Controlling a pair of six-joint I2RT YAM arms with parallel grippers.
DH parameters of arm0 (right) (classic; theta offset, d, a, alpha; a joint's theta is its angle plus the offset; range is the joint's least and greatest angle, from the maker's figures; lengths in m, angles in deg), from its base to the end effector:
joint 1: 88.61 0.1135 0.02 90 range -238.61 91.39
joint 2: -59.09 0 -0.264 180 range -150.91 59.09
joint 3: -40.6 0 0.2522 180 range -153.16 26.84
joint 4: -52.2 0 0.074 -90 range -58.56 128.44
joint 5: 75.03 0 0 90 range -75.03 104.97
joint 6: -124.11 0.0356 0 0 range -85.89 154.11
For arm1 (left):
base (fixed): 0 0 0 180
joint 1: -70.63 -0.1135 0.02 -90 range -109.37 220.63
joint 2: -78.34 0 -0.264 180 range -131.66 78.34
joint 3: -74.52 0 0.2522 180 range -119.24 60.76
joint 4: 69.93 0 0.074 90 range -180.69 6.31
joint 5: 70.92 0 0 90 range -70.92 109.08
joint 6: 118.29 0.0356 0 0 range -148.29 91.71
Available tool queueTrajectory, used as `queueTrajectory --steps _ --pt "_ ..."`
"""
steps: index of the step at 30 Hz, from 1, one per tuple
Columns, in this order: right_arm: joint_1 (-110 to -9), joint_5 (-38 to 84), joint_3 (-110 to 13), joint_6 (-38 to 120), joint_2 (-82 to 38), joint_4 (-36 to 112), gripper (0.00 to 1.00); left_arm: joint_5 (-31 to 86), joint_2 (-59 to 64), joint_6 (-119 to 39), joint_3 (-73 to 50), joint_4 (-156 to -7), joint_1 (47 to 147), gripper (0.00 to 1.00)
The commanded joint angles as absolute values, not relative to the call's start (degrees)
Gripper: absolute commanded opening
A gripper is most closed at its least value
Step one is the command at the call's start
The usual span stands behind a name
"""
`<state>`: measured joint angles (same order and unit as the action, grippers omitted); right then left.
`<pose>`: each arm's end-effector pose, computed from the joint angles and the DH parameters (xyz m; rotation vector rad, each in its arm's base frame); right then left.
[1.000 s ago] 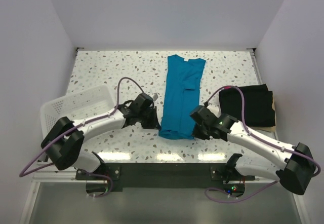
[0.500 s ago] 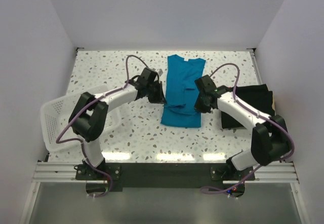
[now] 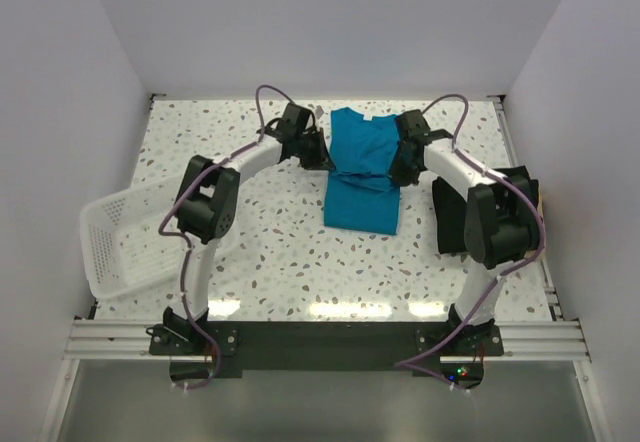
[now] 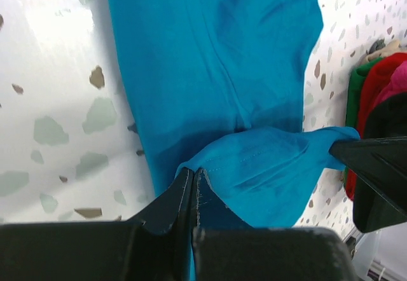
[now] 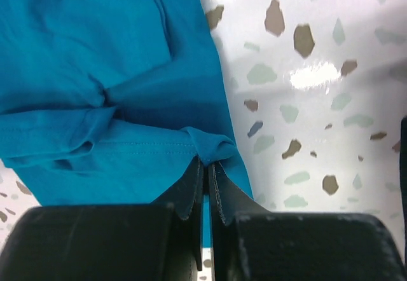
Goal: Fold and stack the t-shirts
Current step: Fold the tshirt
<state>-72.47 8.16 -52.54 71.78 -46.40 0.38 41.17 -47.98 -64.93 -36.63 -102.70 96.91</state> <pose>0.3705 0.1028 0.2155 0.5372 2.6296 0.1361 0.4347 -0.2296 0.1808 -0.0397 2.5580 -0.9367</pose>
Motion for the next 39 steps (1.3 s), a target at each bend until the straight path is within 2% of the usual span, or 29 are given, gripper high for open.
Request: queueTrajectory --steps 1,2,3,4,5,6,7,8,13,17,29,39 --pt "-74.01 10.31 -57.97 68.57 -49.45 0.56 0.0 43.25 -50.33 -65.2 -42.07 -103.65 95.59 0.0" --pt "-74.71 10.92 -58.68 68.39 -50.41 1.08 0.01 43.17 -50.42 -65.46 -42.25 -103.38 95.42 0.0" --pt "-74.98 11.8 -59.38 68.04 -52.16 1.09 0.14 42.99 -50.51 -65.72 -42.25 -102.77 95.33 0.0" --pt "-75.25 11.98 -61.39 67.78 -53.14 0.91 0.22 42.99 -50.42 -66.25 -42.25 -102.51 95.06 0.22" --pt "-75.6 11.98 -62.62 67.34 -53.75 -0.22 0.38 42.73 -50.42 -66.52 -42.16 -102.16 94.89 0.33" --pt "-75.69 11.98 -63.86 66.38 -54.28 -0.75 0.44 42.46 -49.81 -66.69 -41.9 -101.37 94.89 0.43" --pt "-75.69 11.55 -65.78 65.85 -54.46 -1.11 0.48 42.03 -49.37 -66.69 -41.72 -101.1 94.89 0.57" --pt "-75.69 11.28 -66.32 64.97 -54.29 -1.46 0.53 41.24 -48.84 -66.61 -41.2 -100.75 94.8 0.61" --pt "-75.25 11.98 -65.98 62.85 -49.82 -0.41 0.55 39.48 -43.4 -63.45 -36.99 -99.78 94.97 0.62" --pt "-73.93 12.43 -62.64 62.77 -46.74 0.21 0.56 38.42 -39.44 -60.55 -29.01 -101.0 94.97 0.63" --pt "-73.49 17.26 -41.3 66.36 -36.81 2.84 0.53 45.88 -28.8 -58.08 -6.5 -94.96 95.59 0.61" --pt "-73.49 19.54 -29.25 68.65 -31.7 6.71 0.48 48.0 -25.2 -60.1 0.29 -91.52 98.49 0.61"
